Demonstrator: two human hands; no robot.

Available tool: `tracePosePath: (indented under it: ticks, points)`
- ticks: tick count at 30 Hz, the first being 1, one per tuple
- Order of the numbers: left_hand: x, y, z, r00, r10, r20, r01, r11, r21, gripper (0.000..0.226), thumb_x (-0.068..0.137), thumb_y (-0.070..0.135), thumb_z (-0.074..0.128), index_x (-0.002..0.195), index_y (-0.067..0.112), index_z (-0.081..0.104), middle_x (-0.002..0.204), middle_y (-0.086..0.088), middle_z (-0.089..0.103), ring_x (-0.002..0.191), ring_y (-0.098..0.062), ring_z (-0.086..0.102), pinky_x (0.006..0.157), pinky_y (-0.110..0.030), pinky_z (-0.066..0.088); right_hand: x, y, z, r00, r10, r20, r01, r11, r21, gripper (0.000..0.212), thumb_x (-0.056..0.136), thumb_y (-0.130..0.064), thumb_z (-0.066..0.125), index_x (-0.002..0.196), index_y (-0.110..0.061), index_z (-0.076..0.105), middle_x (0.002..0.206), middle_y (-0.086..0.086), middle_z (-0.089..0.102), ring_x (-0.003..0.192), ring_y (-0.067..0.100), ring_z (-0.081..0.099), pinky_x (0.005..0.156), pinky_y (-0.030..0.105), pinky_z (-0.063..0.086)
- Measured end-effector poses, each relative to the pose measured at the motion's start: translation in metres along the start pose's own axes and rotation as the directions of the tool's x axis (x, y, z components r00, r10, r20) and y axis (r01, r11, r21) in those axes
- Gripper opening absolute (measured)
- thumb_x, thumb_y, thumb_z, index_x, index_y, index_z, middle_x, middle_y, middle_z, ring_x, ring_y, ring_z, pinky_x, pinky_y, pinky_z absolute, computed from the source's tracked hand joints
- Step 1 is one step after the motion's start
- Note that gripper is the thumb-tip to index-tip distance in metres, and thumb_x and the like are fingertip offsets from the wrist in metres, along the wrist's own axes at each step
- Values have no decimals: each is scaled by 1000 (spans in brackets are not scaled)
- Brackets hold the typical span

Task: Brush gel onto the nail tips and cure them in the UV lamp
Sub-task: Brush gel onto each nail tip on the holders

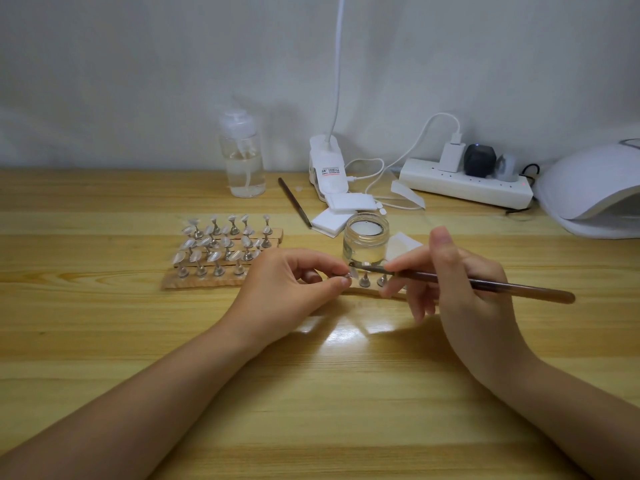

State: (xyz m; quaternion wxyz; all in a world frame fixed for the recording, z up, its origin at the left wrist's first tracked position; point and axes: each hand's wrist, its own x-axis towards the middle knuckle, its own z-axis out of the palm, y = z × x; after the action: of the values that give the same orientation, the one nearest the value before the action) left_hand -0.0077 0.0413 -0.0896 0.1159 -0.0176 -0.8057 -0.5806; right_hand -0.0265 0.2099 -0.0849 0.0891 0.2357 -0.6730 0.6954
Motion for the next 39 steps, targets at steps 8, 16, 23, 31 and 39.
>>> tracePosePath:
  ticks: [8, 16, 23, 31, 39]
  points:
    - [0, -2, 0, 1000, 3, 3, -3, 1000, -11, 14, 72, 14, 75, 69, 28, 72, 53, 15, 58, 53, 1, 50, 53, -13, 45, 0, 1, -3, 997, -38, -62, 40, 999, 26, 46, 92, -32, 35, 66, -12, 67, 55, 12, 64, 36, 13, 45, 41, 14, 36]
    - [0, 0, 0, 1000, 24, 7, -24, 1000, 4, 17, 73, 12, 74, 69, 28, 70, 55, 18, 62, 51, 4, 51, 51, -11, 45, -1, 2, -3, 1000, -2, 17, 1, 999, 38, 48, 91, -31, 36, 62, -10, 69, 51, 12, 63, 35, 13, 46, 40, 14, 36]
    - [0, 0, 2, 999, 28, 16, -28, 1000, -4, 13, 73, 11, 74, 72, 23, 71, 53, 19, 61, 48, 6, 50, 48, -7, 40, 1, 0, -2, 1000, 9, -13, -8, 999, 37, 45, 93, -32, 37, 67, -12, 68, 56, 11, 66, 35, 11, 45, 40, 13, 35]
    - [1, -2, 1, 1000, 22, 9, -22, 1000, -11, 17, 72, 12, 74, 68, 27, 70, 53, 15, 60, 48, 4, 48, 48, -10, 41, -1, -2, -4, 1000, 22, 0, -21, 996, 84, 50, 90, -29, 35, 59, -7, 68, 48, 14, 61, 32, 12, 43, 38, 14, 34]
    - [1, -2, 2, 1000, 14, -11, -14, 1000, -26, 21, 72, 11, 74, 65, 30, 71, 49, 17, 57, 46, 3, 46, 47, -10, 40, 1, -2, -1, 999, 47, -10, -47, 999, -4, 47, 94, -36, 41, 69, -7, 68, 57, 11, 66, 31, 11, 41, 40, 10, 34]
